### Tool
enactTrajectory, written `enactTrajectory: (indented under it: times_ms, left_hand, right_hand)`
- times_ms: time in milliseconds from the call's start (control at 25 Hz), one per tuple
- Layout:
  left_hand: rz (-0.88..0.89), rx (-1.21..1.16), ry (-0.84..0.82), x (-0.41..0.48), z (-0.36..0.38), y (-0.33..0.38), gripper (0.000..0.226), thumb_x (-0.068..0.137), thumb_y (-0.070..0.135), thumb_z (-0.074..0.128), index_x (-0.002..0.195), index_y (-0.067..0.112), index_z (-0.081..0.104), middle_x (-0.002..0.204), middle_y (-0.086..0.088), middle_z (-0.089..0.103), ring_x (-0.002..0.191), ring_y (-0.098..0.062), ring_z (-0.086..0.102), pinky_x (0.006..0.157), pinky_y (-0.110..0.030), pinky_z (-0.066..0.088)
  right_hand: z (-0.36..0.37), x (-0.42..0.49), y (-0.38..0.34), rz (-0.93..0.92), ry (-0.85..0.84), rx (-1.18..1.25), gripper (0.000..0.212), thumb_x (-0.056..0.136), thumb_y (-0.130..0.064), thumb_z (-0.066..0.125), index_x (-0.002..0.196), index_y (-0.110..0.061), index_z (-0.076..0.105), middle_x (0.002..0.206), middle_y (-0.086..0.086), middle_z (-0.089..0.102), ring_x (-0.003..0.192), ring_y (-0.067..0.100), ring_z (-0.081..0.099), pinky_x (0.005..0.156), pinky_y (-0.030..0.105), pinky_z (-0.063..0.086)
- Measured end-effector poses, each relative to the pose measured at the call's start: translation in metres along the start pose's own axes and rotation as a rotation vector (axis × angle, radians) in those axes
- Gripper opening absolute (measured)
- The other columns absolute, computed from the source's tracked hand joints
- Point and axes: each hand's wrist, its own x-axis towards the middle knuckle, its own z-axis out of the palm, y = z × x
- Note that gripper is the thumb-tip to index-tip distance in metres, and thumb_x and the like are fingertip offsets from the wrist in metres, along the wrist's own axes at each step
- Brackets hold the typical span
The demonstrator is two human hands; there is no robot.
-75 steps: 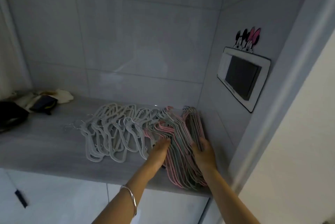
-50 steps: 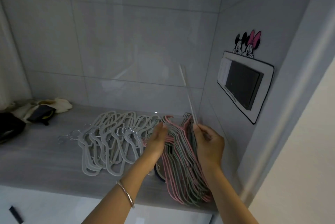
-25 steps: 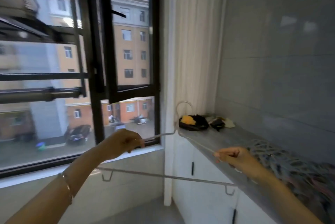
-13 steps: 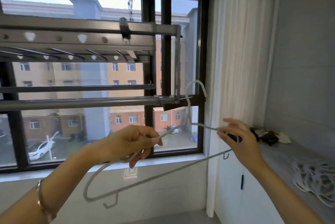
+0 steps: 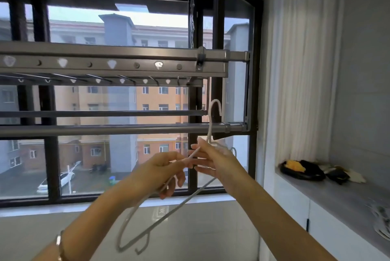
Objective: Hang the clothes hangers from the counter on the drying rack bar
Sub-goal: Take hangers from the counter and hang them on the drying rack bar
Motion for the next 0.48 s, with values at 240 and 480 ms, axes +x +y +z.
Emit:
enactTrajectory:
  times_ms: [240,480]
  left_hand:
    - [0.002,-0.193,0.102,0.029,0.034,-0.005,0.021,0.097,0.025,0.045,0.097,0.012,0.061,0.066,0.001,0.066,0.049,-0.009,0.057,0.048,-0.018,0.048]
    - [-0.13,-0.332,0.029,0.057,0.053,-0.014,0.019,0.089,0.026,0.06,0.101,0.013,0.066,0.096,-0.005,0.073,0.071,-0.015,0.071,0.071,-0.024,0.057]
  right_hand:
    - [-0.011,0.034,-0.013,0.073,0.001,-0.015,0.026,0.093,-0.029,0.053,0.108,-0.011,0.063,0.102,0.002,0.072,0.089,0.015,0.069,0.068,0.022,0.054]
    - [-0.043,0.053,0.012,0.158,0.012,-0.147,0.034,0.094,-0.039,0.046,0.113,-0.016,0.062,0.107,-0.001,0.071,0.099,0.019,0.066,0.088,0.034,0.05]
